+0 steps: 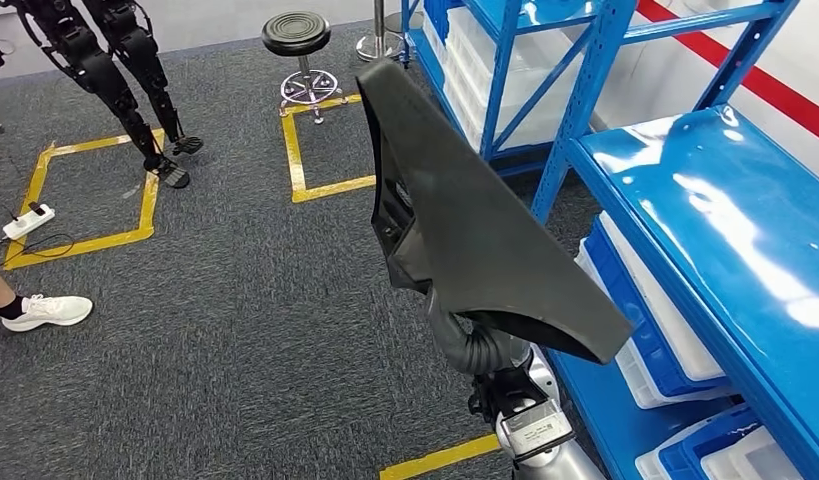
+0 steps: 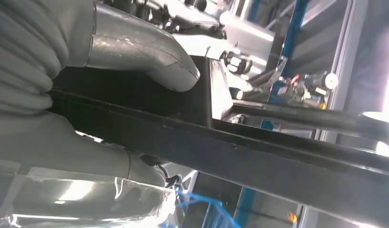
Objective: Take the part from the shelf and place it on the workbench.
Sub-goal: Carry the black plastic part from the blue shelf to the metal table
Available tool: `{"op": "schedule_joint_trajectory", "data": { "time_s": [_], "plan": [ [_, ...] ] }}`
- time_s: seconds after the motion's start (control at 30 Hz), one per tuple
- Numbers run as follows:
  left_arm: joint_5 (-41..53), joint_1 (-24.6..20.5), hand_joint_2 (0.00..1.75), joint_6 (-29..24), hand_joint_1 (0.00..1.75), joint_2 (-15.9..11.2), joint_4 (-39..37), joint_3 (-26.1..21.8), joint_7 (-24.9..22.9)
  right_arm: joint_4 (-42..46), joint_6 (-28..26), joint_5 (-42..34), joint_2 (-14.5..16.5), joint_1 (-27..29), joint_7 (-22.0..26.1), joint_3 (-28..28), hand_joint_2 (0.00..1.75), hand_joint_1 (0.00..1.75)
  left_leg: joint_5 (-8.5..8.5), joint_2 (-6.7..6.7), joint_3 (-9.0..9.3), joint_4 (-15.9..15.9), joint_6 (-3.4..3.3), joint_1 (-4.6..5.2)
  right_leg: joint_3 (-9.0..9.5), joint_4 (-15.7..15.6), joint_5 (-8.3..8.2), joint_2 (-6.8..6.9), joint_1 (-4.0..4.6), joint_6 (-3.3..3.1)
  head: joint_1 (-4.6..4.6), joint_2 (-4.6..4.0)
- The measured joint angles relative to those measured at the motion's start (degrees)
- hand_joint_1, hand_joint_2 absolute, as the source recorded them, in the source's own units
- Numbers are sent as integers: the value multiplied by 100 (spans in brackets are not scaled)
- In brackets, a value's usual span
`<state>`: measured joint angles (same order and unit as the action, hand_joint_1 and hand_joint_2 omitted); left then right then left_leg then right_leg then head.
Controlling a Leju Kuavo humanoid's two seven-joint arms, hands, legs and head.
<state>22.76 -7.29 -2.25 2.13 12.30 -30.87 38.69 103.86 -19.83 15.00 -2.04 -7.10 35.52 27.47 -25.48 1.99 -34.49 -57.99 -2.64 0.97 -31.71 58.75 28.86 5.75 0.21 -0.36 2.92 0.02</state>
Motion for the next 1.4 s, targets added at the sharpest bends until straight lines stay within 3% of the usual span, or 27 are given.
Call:
{"op": "schedule_joint_trajectory", "data": {
  "time_s": [0.07,0.13,0.2,0.23,0.27,0.33,0.4,0.47,0.5,0.57,0.63,0.7,0.73,0.8,0.87,0.93,1.0,1.07,1.13,1.2,1.23,1.27,1.33,1.4],
  "plan": [
    [-1,-3,175,5,0,19,-1,-5,-27,-2,21,-8,4,-47,-16,-7,175,175,77,-118,58,108,-41,-45,-130,295,156,-251,-7,17,5,0],
    [-1,-16,175,6,0,44,-2,-5,-40,-14,25,-17,-7,-60,-22,-20,175,175,105,-244,68,141,-61,-73,-457,985,446,-498,-38,2,10,0],
    [-1,-12,175,7,0,62,-3,-7,-47,-31,25,-27,-20,-60,-26,-30,175,175,106,-396,66,138,-57,-84,-736,1523,594,-545,-76,48,12,0],
    [-1,-7,175,7,0,69,-3,-7,-49,-36,25,-32,-25,-61,-26,-32,175,175,105,-476,66,131,-48,-94,-744,1508,539,-550,-99,106,12,0],
    [-1,-3,175,8,0,74,-4,-8,-51,-38,25,-35,-28,-63,-26,-33,175,175,100,-558,68,117,-31,-110,-639,1262,398,-563,-129,182,12,0],
    [-1,-2,175,11,0,80,-4,-9,-51,-41,25,-36,-29,-75,-27,-34,175,175,64,-710,47,45,41,-135,-290,493,78,-695,-190,311,14,0],
    [-1,4,175,13,0,76,-3,-11,-51,-45,25,-35,-29,-85,-31,-34,175,175,31,-821,-8,-32,131,-143,-99,86,-57,-797,-209,292,13,0],
    [-3,28,175,17,0,73,-5,-17,-76,-49,30,-37,-27,-94,-42,-34,175,175,40,-893,-57,-48,194,-161,-88,70,-69,-744,-188,197,12,0],
    [-9,44,175,28,0,75,-7,-21,-112,-49,39,-39,-26,-106,-47,-34,175,175,33,-855,-73,-63,216,-173,-88,65,-80,-706,-185,163,11,0],
    [-47,58,175,94,0,79,-10,-46,-226,-52,70,-58,-19,-131,-46,-34,175,175,-108,-600,-187,-296,254,-174,-75,48,-93,-618,-186,92,-5,0],
    [-119,57,175,301,0,83,-10,-96,-358,-68,114,-91,-14,-143,-44,-34,175,175,-441,-313,-516,-955,286,-170,-69,43,-77,-509,-150,34,-21,0],
    [-170,82,175,601,0,87,-10,-144,-468,-93,165,-114,-12,-153,-51,-34,175,175,-664,-234,-865,-1599,290,-173,-66,44,-55,-380,-103,0,-21,0],
    [-174,98,175,701,0,88,-10,-157,-513,-103,184,-118,-9,-158,-60,-33,175,175,-630,-223,-913,-1666,277,-171,-60,44,-46,-318,-83,-12,-21,0],
    [-137,114,175,757,0,80,-10,-168,-592,-110,211,-118,1,-171,-77,-34,175,175,-295,-154,-652,-1141,212,-153,-31,43,-23,-199,-50,-39,-21,0],
    [-85,102,175,733,0,57,-8,-169,-648,-109,231,-93,10,-175,-80,-36,175,175,-38,62,-265,-418,124,-90,-1,35,5,-96,-16,-45,-19,0],
    [-61,87,175,703,0,34,-6,-171,-666,-109,246,-56,19,-155,-71,-38,175,175,-7,164,-136,-149,65,-21,10,23,24,-3,-5,-21,-20,0],
    [-56,94,175,664,0,18,-5,-181,-670,-105,269,-24,31,-132,-61,-42,175,175,32,51,-108,-69,19,-16,27,9,40,54,-7,21,-22,0],
    [-54,98,175,629,0,21,-4,-192,-671,-98,302,4,40,-119,-48,-52,175,175,101,-65,-14,68,-33,-53,-17,182,149,-153,-12,38,-19,-1],
    [-53,75,175,609,0,37,-4,-197,-669,-95,326,21,35,-101,-31,-80,175,175,142,-191,42,138,-63,-77,-293,784,412,-446,-35,10,-7,-1],
    [-53,63,175,592,0,49,-4,-208,-669,-96,341,27,20,-73,-24,-110,175,175,143,-352,42,136,-66,-83,-665,1455,626,-537,-63,28,2,0],
    [-53,68,175,582,0,57,-4,-216,-669,-96,346,28,15,-62,-23,-119,175,175,141,-435,44,133,-61,-87,-745,1553,618,-548,-80,72,2,-1],
    [-53,76,175,565,0,65,-4,-226,-670,-96,350,27,13,-57,-22,-124,175,175,137,-519,47,124,-51,-96,-710,1417,510,-557,-100,136,3,-1],
    [-53,86,175,537,0,79,-4,-242,-671,-96,352,32,12,-59,-22,-131,175,175,110,-674,43,75,-1,-124,-389,662,151,-657,-160,266,3,-1],
    [-53,98,175,526,0,82,-4,-249,-671,-96,355,37,15,-61,-21,-136,175,175,66,-797,3,-3,82,-127,-140,111,-71,-773,-185,273,9,-1]
  ]
}}
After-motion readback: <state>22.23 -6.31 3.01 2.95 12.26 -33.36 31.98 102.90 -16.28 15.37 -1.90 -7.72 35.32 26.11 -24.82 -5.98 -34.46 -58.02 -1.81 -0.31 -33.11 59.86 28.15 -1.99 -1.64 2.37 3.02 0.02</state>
